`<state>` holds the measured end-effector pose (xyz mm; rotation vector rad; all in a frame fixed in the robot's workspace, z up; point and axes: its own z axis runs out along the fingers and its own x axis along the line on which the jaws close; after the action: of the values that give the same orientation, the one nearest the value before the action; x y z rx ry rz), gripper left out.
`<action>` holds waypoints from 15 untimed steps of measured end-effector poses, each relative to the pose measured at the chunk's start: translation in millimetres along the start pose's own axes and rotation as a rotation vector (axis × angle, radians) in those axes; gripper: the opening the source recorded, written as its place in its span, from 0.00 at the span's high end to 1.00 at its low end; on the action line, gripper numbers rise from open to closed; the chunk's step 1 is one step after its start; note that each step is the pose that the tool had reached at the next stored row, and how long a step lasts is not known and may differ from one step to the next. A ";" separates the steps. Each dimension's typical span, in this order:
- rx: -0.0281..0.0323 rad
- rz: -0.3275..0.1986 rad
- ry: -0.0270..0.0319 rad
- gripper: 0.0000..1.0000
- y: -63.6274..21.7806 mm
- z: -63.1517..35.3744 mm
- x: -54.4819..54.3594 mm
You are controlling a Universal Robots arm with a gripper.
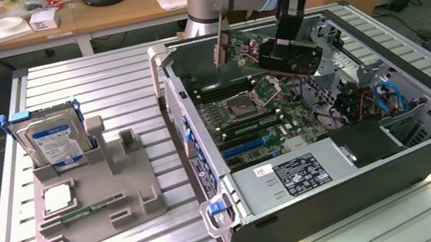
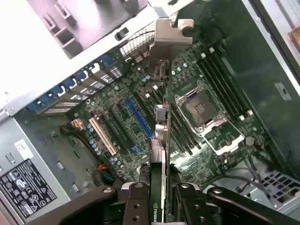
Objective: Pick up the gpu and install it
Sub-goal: 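Insert the gpu into the slot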
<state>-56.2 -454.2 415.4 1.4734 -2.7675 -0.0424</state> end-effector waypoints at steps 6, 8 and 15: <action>-0.0008 -0.105 0.0026 0.74 -0.4 6.9 0.0; -0.0010 -0.132 0.0035 0.74 -0.8 9.9 -0.3; -0.0015 -0.240 0.0067 0.74 -1.2 18.1 -0.4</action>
<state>-55.2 -454.1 397.3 1.7929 -2.5680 -0.0402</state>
